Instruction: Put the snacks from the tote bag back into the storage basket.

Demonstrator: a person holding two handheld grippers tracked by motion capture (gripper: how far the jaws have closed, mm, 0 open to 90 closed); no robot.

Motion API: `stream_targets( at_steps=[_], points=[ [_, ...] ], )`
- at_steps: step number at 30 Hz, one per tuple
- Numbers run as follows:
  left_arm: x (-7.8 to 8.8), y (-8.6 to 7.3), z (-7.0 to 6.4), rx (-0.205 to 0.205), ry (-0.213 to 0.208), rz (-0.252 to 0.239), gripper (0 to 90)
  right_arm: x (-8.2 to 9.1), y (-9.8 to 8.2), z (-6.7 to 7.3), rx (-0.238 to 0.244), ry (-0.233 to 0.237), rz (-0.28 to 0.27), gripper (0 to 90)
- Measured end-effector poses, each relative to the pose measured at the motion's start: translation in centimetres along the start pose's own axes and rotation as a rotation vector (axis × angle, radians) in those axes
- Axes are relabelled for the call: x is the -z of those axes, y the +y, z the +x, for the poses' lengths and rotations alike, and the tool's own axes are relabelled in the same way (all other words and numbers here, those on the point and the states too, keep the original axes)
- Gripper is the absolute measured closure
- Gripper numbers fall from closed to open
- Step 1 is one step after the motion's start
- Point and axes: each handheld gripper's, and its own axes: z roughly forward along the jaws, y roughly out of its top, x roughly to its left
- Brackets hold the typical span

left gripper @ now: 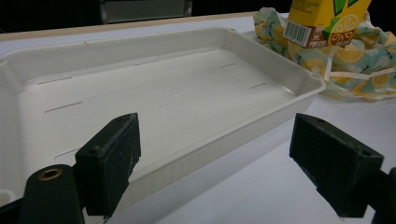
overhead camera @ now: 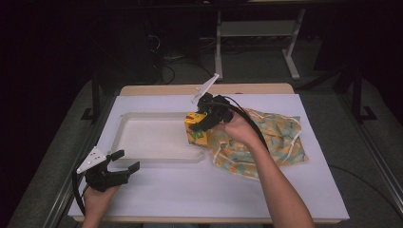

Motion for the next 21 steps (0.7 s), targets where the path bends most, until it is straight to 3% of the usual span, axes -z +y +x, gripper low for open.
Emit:
stream_targets(
  at_steps=[21],
  points=[
    [0.1,-0.1,0.2,0.009,-0.005,-0.005,16.0,-2.6,1.1,0.0,0.021,0.039,0.006,49.2]
  ],
)
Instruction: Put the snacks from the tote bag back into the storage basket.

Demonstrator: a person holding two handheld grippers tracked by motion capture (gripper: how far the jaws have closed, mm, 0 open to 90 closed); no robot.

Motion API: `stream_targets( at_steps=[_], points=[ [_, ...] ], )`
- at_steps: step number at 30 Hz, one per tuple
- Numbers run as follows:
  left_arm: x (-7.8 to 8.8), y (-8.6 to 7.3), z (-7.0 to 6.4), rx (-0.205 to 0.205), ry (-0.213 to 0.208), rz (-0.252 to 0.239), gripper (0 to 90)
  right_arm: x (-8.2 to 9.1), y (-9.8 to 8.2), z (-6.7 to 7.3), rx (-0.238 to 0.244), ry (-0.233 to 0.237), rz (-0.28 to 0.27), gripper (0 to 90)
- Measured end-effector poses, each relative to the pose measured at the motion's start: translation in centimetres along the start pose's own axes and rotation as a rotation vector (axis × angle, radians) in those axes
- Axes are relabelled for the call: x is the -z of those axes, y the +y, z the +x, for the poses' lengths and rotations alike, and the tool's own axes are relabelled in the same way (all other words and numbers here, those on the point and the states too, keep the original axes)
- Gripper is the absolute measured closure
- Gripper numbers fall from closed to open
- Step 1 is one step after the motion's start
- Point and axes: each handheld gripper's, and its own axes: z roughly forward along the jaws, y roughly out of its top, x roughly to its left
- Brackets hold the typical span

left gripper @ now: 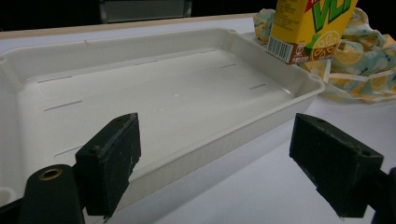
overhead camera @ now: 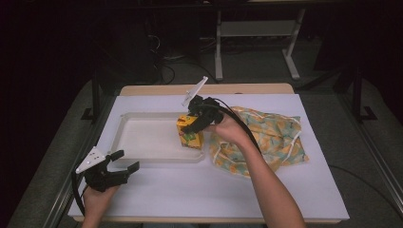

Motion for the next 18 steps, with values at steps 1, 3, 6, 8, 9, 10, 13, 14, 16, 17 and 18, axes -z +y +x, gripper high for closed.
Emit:
stream_targets(
  at_steps=[1,3,6,8,9,10,13,14,16,17,18],
  points=[
    [0.0,0.0,0.0,0.0,0.0,0.0,16.0,-0.1,0.0,0.0,0.003,0.002,0.001,49.2],
    [0.0,0.0,0.0,0.001,0.0,0.001,16.0,-0.4,0.1,-0.1,0.006,0.004,0.001,49.2],
    [0.0,0.0,0.0,0.004,0.0,-0.002,16.0,-0.8,0.1,-0.2,0.007,0.014,0.005,49.3],
    [0.0,0.0,0.0,0.002,0.0,-0.001,16.0,-1.0,0.2,-0.2,0.007,0.011,0.007,49.3],
    [0.0,0.0,0.1,-0.003,0.0,0.006,16.0,-1.1,0.2,-0.2,0.01,0.014,0.009,49.2],
    [0.0,0.0,0.1,-0.003,0.0,0.006,16.0,-1.2,0.2,-0.2,0.007,0.016,0.007,49.2],
    [0.0,0.0,0.1,-0.003,0.0,0.006,16.0,-1.4,0.3,-0.3,0.013,0.016,0.008,49.3],
    [0.0,0.0,0.0,0.0,-0.002,0.005,16.0,-1.6,0.4,-0.2,0.01,0.018,0.008,49.2],
    [0.0,0.0,0.1,0.0,-0.004,0.007,16.0,-1.8,0.5,-0.3,0.019,0.018,0.003,49.2],
    [0.0,0.0,0.1,0.0,-0.004,0.007,16.0,-2.0,0.5,-0.2,0.015,0.025,0.001,49.2],
    [0.0,0.0,0.1,0.0,-0.004,0.008,16.0,-2.1,0.6,-0.2,0.016,0.024,0.001,49.2]
  ],
)
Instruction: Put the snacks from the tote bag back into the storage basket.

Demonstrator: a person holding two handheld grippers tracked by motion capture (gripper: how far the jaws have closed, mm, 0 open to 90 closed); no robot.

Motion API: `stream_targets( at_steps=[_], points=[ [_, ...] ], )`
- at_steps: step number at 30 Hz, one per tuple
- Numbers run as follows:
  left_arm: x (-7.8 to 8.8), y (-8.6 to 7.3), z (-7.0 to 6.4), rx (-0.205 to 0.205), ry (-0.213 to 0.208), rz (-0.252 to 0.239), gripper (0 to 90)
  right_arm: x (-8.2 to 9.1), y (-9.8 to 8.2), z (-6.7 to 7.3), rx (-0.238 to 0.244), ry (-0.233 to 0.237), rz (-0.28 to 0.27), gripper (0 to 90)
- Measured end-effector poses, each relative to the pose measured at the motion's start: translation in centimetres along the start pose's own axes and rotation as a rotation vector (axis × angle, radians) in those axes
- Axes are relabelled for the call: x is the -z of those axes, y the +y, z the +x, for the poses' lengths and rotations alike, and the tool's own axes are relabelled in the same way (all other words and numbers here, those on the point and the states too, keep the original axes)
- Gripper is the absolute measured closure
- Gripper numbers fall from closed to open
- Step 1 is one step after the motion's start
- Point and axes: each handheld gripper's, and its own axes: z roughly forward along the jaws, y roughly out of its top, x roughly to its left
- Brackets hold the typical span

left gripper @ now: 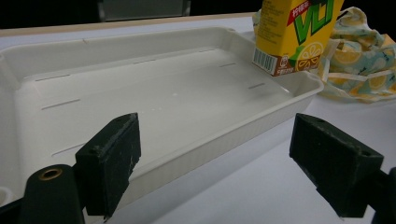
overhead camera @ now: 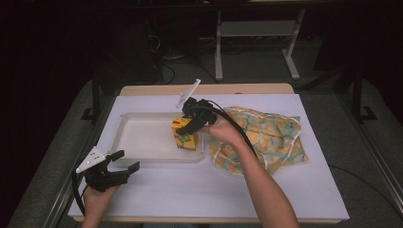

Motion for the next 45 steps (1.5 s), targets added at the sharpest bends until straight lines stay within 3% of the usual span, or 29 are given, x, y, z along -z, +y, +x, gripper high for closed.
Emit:
stream_targets(
  at_steps=[19,45],
  points=[
    [0.1,0.0,0.1,0.003,0.001,-0.005,16.0,-2.1,0.5,0.0,0.033,0.023,0.025,49.2],
    [0.2,0.0,0.0,0.012,0.001,-0.011,16.1,-4.4,0.8,0.2,0.038,0.056,0.041,49.1]
  ],
)
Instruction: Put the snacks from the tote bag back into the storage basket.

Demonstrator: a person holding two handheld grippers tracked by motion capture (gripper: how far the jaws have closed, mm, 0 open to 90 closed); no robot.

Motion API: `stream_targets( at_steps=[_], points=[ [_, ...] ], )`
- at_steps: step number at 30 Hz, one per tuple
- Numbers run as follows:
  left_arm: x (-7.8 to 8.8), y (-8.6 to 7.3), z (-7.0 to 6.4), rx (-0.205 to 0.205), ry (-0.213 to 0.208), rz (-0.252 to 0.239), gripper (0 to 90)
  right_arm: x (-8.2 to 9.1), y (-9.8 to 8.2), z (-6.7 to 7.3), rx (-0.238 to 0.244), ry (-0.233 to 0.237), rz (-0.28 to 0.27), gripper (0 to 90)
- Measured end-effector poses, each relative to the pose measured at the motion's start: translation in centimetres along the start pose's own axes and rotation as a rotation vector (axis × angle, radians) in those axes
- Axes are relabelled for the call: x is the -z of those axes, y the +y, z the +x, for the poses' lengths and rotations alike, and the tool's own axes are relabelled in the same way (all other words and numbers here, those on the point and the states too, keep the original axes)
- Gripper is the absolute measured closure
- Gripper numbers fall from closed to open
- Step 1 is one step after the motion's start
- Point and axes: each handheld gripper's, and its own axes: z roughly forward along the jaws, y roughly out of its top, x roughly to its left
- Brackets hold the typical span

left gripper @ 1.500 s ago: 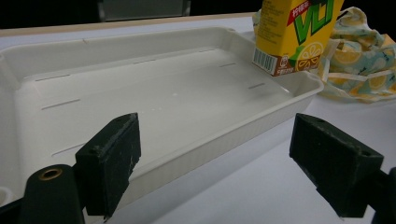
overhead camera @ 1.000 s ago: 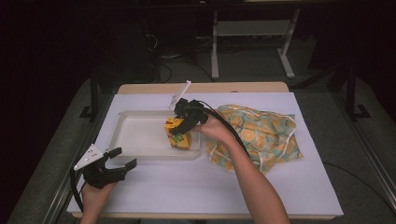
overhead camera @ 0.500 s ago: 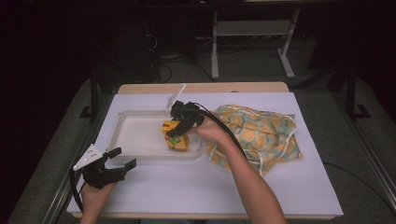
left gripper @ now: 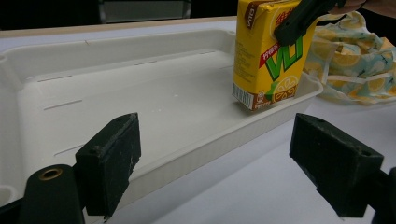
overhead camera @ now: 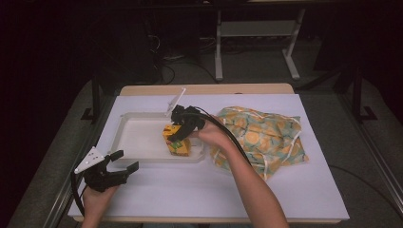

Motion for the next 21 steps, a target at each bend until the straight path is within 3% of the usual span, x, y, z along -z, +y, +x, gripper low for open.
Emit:
stream_targets(
  at_steps=[21],
  points=[
    [0.03,0.0,-0.02,-0.001,0.002,0.001,16.1,-0.37,-0.02,-0.2,0.004,-0.007,0.003,49.1]
  ],
)
